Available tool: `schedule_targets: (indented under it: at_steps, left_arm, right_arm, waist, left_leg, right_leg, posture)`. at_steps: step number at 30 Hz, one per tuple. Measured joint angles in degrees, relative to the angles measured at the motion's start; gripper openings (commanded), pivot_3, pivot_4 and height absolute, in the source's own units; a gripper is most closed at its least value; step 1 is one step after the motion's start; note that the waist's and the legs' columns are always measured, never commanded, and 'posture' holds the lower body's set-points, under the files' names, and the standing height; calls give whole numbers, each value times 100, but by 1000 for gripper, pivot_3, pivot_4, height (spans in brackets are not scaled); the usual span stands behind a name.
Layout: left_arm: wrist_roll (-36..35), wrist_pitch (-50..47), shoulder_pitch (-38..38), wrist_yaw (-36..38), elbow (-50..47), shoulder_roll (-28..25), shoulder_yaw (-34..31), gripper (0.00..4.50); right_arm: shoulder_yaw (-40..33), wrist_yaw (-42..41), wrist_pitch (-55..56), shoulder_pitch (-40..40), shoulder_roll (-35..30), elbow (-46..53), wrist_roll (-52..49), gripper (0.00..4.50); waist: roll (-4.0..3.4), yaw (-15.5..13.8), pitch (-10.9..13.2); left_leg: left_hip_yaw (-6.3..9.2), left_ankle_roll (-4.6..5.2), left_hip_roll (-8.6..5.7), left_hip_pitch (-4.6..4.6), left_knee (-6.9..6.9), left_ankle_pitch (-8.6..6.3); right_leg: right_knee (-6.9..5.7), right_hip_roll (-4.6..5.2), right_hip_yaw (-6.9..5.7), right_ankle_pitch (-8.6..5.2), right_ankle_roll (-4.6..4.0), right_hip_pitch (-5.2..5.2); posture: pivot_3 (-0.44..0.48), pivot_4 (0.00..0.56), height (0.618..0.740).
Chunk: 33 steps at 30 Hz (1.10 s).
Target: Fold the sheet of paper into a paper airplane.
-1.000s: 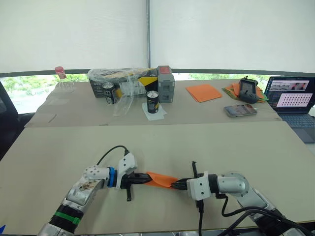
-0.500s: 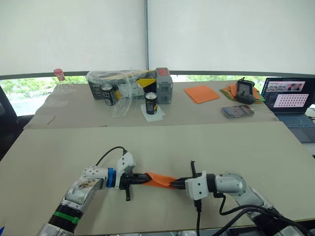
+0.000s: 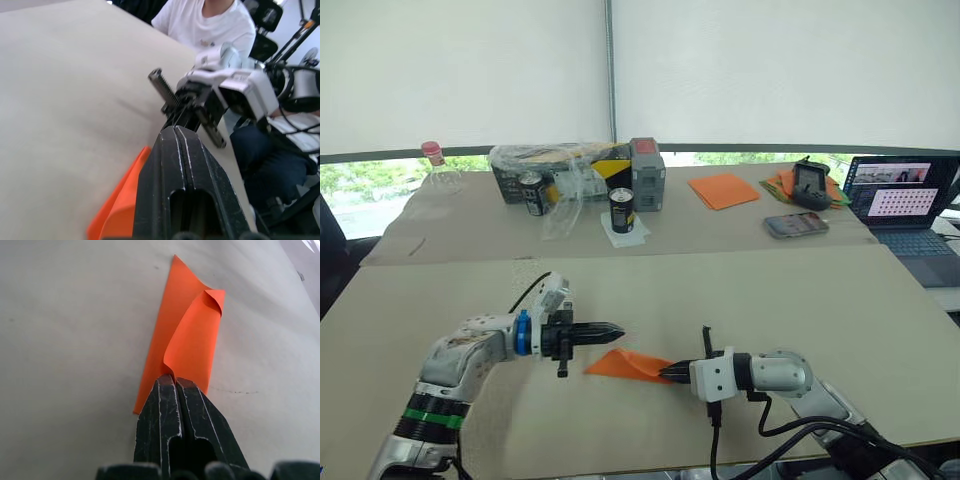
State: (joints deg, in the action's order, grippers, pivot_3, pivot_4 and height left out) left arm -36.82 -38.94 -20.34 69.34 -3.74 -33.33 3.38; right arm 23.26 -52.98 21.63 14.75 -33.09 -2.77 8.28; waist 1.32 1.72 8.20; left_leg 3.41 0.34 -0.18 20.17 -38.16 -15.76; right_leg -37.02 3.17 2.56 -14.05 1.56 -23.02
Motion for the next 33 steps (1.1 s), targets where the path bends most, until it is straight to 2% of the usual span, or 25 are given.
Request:
schedule_targets:
  at_steps: [4, 6, 13, 20, 26, 30, 33]
  left_arm:
    - [728, 387, 124, -147, 6, -21, 659, 0]
    - [974, 539, 154, -254, 185, -8, 772, 0]
    - [1232, 934, 66, -471, 549, 270, 762, 0]
    - [1573, 1324, 63, -413, 654, 245, 857, 0]
    - [2060, 2021, 21, -609, 1171, 461, 1042, 0]
    - [2238, 2273, 16, -647, 1250, 514, 1142, 0]
    - [2278, 2359, 45, -650, 1253, 528, 1152, 0]
  right_arm:
    - [9, 61, -75, -47, 10, 64, 1, 26]
    - [5, 73, -122, -83, 7, 107, 1, 26]
    - [-22, 70, -230, -156, -56, 221, 0, 26]
    - [-24, 71, -243, -161, -56, 225, 0, 26]
    - [-25, 68, -315, -167, -59, 235, -1, 26]
    - [-36, 68, -383, -197, -99, 250, -1, 26]
    - [-51, 69, -446, -215, -133, 313, -1, 26]
  waist:
    - [0, 28, 0]
    - [0, 19, 0]
    - [1, -53, -1]
    - [1, -63, -2]
    - [6, -85, -18]
    - [3, -102, -22]
    - [0, -102, -24]
  left_leg:
    - [-1, 0, -1, -2, 5, 0]
    - [0, 0, -2, -1, 5, 0]
    - [-3, 0, -5, -1, 5, 0]
    - [-4, 0, -4, -2, 5, 0]
    - [-5, 0, -6, -6, 5, 0]
    - [-3, 8, -5, -64, 14, -7]
    - [-6, 5, -6, -78, 22, -12]
  right_leg:
    - [1, 0, 4, 0, -1, 0]
    - [1, 1, 2, 0, -1, -1]
    - [5, 5, 3, 0, -1, 1]
    - [5, 3, 2, 0, -1, 2]
    - [8, 5, 2, 0, -1, 8]
    - [34, 6, -5, -3, 1, 80]
    - [38, 12, -1, -8, 6, 89]
  posture:
    - [0, 150, 739]
    - [0, 150, 739]
    - [0, 150, 739]
    - [0, 150, 739]
    - [0, 150, 739]
    - [0, 150, 739]
    - [0, 150, 739]
